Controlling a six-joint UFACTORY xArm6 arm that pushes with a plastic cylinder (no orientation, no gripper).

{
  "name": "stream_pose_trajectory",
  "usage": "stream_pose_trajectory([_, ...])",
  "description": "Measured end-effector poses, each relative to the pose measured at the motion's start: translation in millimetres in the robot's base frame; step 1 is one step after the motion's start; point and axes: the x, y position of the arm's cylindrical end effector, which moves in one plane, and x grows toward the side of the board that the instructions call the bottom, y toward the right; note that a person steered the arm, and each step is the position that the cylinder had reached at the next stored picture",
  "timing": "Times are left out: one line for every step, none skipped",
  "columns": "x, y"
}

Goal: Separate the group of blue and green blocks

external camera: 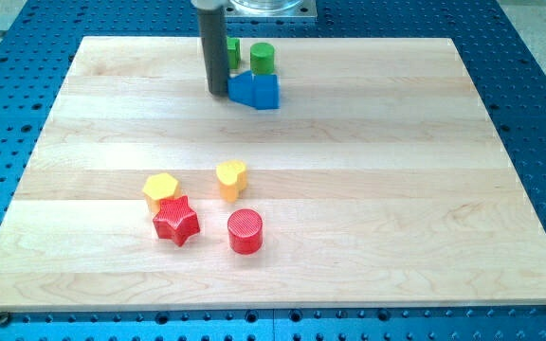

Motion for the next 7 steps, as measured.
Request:
stream_pose_trajectory([28.0,16.9])
stream_pose_trajectory([-11.5,-9.4])
stream_pose_trajectory([-31.1,2.1])
stream_pose_trajectory([-21.0,31.7])
stream_pose_trajectory([25.7,68.8])
stream_pose_trajectory([23.0,68.9])
stream_pose_trajectory([-32.5,38.0])
